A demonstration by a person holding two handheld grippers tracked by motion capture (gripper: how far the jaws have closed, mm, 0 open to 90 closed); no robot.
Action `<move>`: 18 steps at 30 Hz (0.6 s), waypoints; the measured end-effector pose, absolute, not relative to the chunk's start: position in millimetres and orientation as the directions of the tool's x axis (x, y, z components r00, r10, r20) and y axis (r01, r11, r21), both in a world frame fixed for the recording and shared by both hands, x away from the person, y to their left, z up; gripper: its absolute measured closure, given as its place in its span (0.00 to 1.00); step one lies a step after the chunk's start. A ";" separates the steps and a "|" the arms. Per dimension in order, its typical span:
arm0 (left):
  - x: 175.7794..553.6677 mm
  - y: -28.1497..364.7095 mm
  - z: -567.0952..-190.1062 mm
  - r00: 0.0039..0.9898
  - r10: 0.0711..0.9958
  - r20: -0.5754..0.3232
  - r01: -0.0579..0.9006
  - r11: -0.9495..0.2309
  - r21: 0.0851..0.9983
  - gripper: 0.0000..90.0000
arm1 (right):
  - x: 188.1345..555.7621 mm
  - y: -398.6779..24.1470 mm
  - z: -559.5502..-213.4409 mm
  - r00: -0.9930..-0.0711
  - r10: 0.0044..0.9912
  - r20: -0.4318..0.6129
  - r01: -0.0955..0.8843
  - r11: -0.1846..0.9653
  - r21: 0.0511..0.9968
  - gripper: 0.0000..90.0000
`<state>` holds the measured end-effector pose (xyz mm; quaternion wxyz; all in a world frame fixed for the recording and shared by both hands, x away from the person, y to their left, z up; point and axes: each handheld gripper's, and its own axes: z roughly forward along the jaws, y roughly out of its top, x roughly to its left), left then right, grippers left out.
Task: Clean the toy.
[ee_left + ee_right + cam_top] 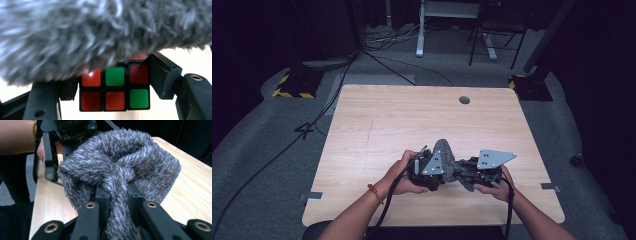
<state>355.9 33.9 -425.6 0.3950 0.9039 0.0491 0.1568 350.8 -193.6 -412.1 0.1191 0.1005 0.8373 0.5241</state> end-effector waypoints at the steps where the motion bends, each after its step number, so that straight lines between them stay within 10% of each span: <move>1: 357.0 34.1 -425.7 0.947 0.211 0.242 -0.034 -0.683 0.729 0.37 | 351.3 -193.6 -412.3 -0.950 0.298 -0.090 0.048 0.428 0.903 0.85; 18: 356.1 59.9 -407.6 0.945 0.240 0.224 -0.052 -0.563 0.825 0.37 | 387.1 -212.4 -446.3 -0.935 0.351 0.055 0.231 0.482 0.845 0.85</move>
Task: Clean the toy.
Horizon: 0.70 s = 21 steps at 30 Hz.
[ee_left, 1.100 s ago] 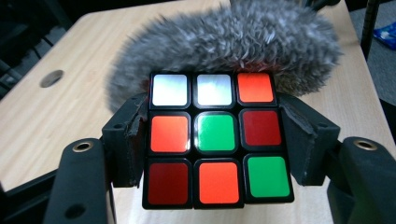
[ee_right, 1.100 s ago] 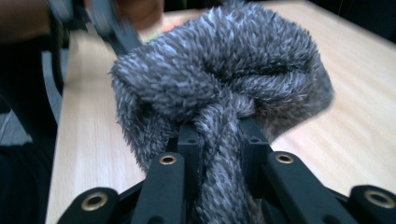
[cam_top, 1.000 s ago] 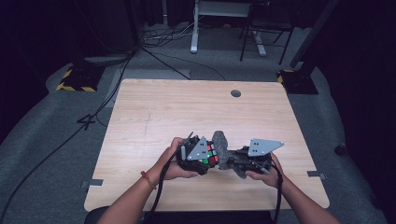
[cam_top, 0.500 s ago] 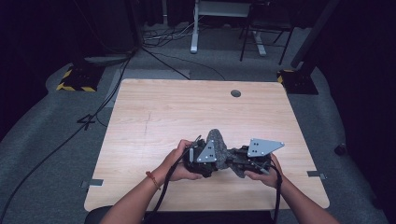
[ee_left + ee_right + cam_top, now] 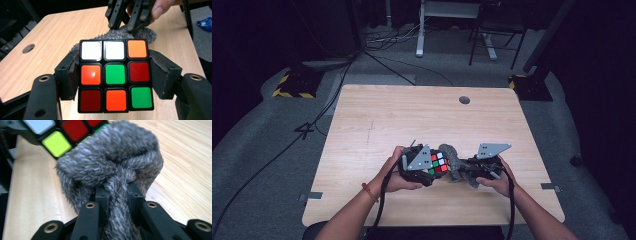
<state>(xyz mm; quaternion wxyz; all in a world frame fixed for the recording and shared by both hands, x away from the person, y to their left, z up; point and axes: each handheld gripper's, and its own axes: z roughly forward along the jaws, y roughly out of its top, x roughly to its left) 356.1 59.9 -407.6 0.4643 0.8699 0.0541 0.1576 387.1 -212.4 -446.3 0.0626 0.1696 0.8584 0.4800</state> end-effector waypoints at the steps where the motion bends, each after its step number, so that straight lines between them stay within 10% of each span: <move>1: 356.2 59.5 -408.7 0.945 0.240 0.223 -0.053 -0.559 0.827 0.37 | 386.2 -212.4 -445.5 -0.940 0.334 0.068 0.228 0.467 0.854 0.85; 8: 355.8 51.6 -416.7 0.943 0.216 0.255 -0.070 -0.617 0.784 0.37 | 383.6 -215.3 -439.7 -0.954 0.239 0.178 0.254 0.336 0.907 0.85; 21: 358.1 38.4 -425.2 0.937 0.224 0.269 -0.045 -0.684 0.728 0.37 | 366.6 -200.8 -423.3 -0.957 0.290 0.015 0.135 0.399 0.907 0.85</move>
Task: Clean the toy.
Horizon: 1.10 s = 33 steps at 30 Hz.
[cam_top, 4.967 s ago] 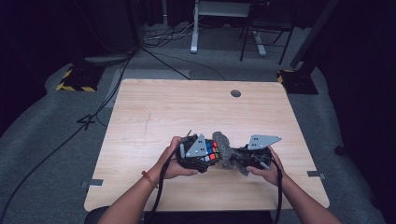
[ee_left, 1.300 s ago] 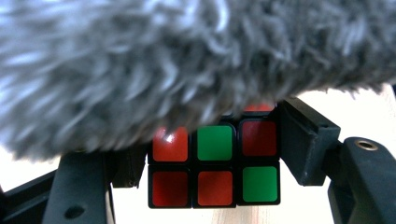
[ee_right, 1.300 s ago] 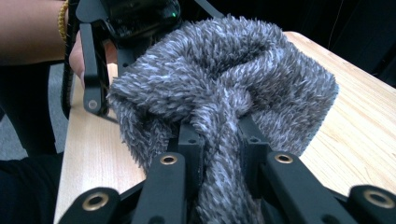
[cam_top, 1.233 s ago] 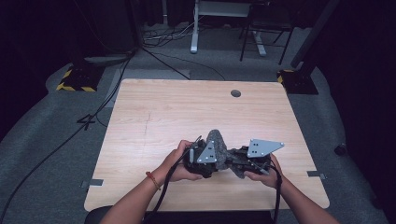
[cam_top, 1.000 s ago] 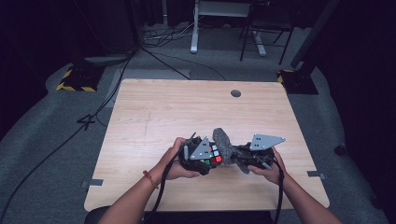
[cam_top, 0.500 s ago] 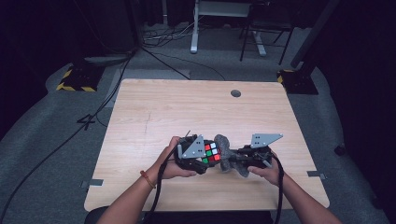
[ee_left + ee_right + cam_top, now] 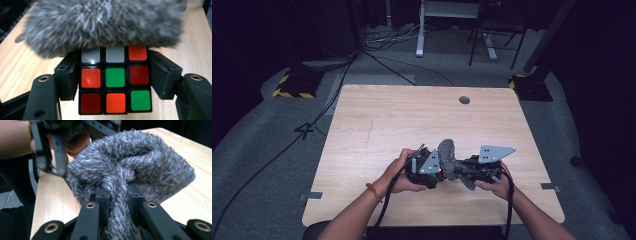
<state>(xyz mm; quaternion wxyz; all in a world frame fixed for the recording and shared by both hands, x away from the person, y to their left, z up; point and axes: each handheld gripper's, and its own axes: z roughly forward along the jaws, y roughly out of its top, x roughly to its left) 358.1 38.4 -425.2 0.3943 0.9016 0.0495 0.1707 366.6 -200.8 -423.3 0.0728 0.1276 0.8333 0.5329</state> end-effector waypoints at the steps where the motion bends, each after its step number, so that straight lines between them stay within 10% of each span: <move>1: 358.2 36.1 -426.8 0.937 0.220 0.273 -0.045 -0.696 0.717 0.37 | 366.1 -200.1 -422.9 -0.958 0.286 0.011 0.129 0.399 0.908 0.85; 33: 395.8 69.2 -445.6 0.946 0.295 0.133 0.143 -0.751 0.645 0.37 | 406.3 -229.4 -460.4 -0.886 0.459 -0.060 0.283 0.641 0.714 0.83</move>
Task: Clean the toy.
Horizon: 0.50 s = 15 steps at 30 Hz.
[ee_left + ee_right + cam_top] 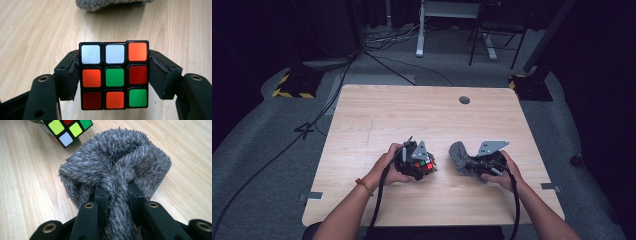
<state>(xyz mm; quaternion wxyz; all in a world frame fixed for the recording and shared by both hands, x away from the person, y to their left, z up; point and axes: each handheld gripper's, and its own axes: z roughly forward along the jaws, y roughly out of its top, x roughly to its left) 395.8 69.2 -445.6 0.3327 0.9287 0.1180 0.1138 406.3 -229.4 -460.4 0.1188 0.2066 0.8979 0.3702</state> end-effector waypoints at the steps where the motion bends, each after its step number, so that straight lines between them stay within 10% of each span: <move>1: 395.8 69.2 -445.6 0.946 0.295 0.133 0.143 -0.751 0.645 0.37 | 406.6 -228.8 -461.9 -0.887 0.458 -0.064 0.283 0.648 0.707 0.83; 15: 399.2 56.6 -460.4 0.955 0.286 0.081 0.167 -0.742 0.650 0.35 | 408.3 -223.4 -472.5 -0.898 0.440 -0.021 0.315 0.675 0.667 0.77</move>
